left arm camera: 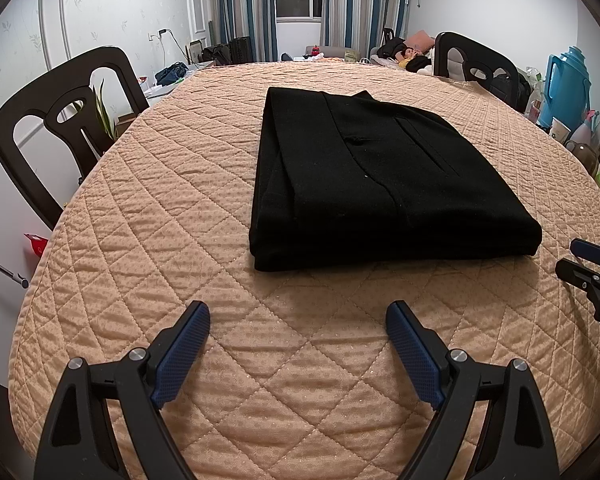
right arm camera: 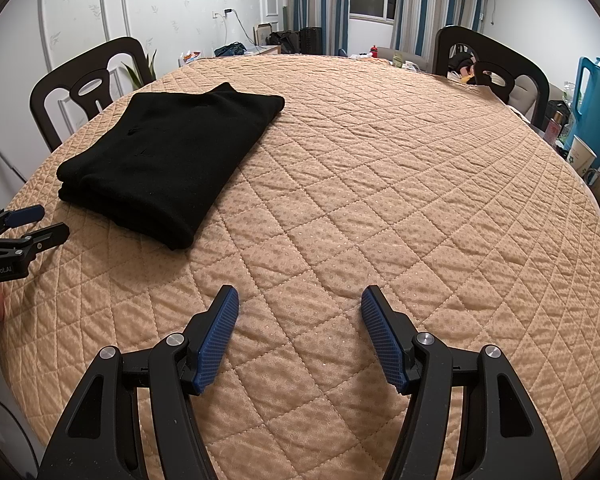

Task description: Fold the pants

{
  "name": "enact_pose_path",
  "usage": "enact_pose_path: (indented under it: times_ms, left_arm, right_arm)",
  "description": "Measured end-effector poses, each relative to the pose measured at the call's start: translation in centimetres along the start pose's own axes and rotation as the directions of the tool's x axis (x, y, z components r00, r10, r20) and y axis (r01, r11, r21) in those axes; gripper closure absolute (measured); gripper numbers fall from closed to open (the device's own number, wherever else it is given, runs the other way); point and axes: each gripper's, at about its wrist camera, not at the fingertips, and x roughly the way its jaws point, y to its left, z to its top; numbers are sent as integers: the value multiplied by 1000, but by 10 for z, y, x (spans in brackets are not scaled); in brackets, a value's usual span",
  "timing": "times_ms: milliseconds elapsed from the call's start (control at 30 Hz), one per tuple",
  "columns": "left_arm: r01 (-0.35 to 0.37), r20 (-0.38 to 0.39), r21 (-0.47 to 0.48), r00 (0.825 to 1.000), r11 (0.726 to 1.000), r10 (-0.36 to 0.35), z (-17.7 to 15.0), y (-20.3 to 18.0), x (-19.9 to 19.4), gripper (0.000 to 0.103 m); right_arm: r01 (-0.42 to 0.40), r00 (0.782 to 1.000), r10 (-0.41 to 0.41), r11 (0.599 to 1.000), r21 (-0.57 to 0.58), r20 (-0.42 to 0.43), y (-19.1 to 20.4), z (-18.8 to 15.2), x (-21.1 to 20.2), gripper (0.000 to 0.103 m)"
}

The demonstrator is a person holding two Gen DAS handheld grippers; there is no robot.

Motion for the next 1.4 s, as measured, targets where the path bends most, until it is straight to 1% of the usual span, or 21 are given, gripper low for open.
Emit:
enact_pose_path:
  times_ms: [1400]
  left_arm:
    - [12,-2,3,1000,1000,-12,0,1,0,10]
  right_arm:
    - [0,1000,0,1000,0,0,0,0,0,39]
